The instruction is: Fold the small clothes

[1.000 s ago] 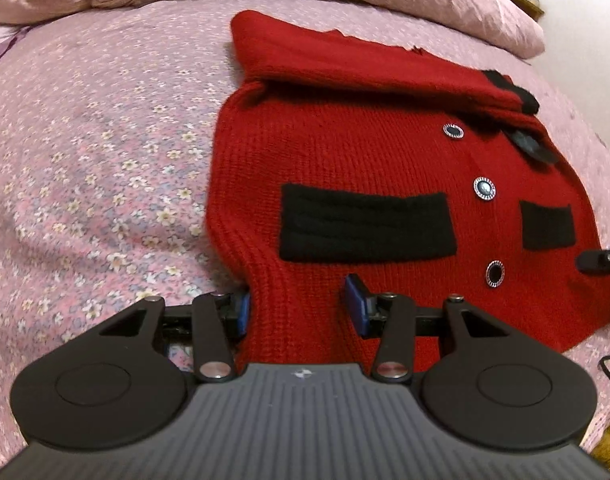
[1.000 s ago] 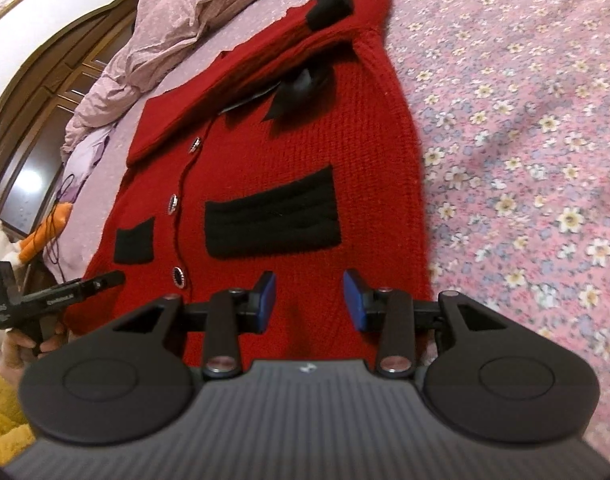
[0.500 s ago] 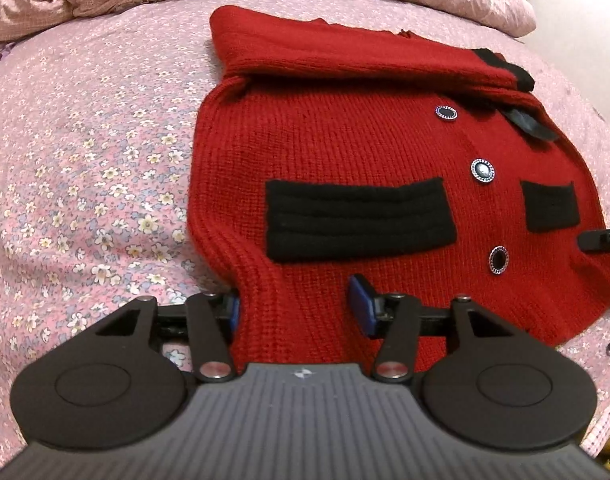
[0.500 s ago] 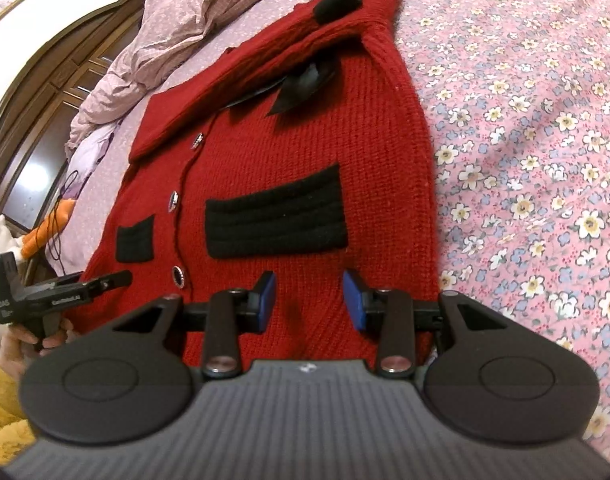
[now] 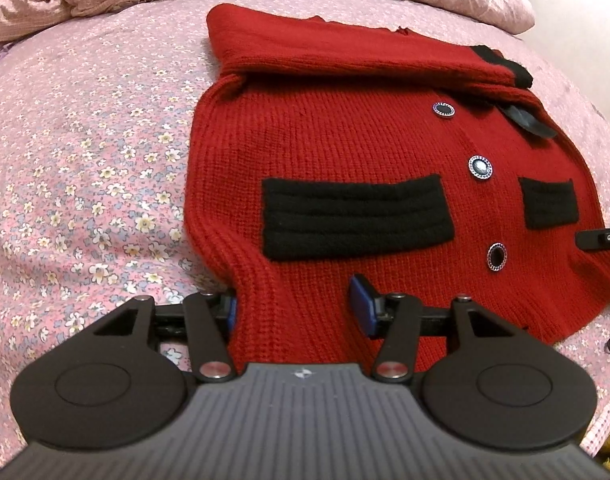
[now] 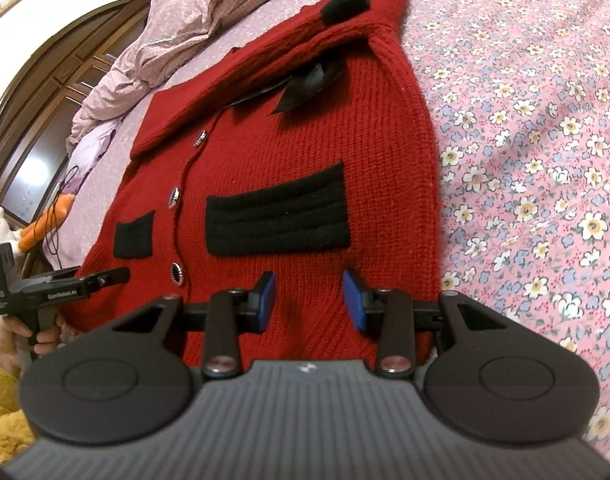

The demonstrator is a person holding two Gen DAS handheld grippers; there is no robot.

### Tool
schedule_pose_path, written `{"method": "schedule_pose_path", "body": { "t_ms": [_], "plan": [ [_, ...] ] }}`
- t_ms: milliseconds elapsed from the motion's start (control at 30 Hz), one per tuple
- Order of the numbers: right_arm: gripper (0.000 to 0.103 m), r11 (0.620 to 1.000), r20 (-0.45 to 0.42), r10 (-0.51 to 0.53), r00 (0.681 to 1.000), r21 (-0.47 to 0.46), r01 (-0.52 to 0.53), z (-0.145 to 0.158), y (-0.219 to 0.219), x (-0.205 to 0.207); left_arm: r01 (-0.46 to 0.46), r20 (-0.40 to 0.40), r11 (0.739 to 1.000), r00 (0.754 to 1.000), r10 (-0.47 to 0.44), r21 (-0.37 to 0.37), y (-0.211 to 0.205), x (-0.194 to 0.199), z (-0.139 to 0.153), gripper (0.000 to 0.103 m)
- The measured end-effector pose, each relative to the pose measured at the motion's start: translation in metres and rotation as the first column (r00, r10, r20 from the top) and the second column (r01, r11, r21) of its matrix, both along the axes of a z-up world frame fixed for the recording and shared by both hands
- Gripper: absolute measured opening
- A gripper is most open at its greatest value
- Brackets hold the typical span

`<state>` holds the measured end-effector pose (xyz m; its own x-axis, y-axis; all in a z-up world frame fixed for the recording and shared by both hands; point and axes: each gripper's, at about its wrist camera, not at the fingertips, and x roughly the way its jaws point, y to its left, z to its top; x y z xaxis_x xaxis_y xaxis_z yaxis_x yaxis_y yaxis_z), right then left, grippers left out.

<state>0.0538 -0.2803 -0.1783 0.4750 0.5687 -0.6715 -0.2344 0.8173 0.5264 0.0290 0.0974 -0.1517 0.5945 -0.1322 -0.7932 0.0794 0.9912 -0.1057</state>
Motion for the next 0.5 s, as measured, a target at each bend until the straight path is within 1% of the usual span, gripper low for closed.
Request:
{"method": "schedule_pose_path", "body": {
  "t_ms": [133, 367, 500],
  "plan": [
    [0.041, 1.000, 0.005, 0.017, 1.000, -0.002, -0.017, 0.0005, 0.0022, -0.0007, 0.006, -0.006, 1.000, 1.000, -0.006, -0.002, -0.0008, -0.0007, 0.0007, 0.058],
    [0.042, 0.999, 0.016, 0.048, 0.999, -0.001, -0.048, 0.0016, 0.0050, -0.0023, 0.042, -0.020, 0.998, 0.999, -0.043, -0.037, -0.0050, -0.0068, 0.0026, 0.058],
    [0.042, 0.998, 0.017, 0.061, 0.998, 0.002, -0.061, 0.0017, 0.0069, -0.0029, 0.074, -0.017, 0.994, 0.997, -0.075, -0.078, -0.0046, -0.0093, 0.0009, 0.058]
  ]
}}
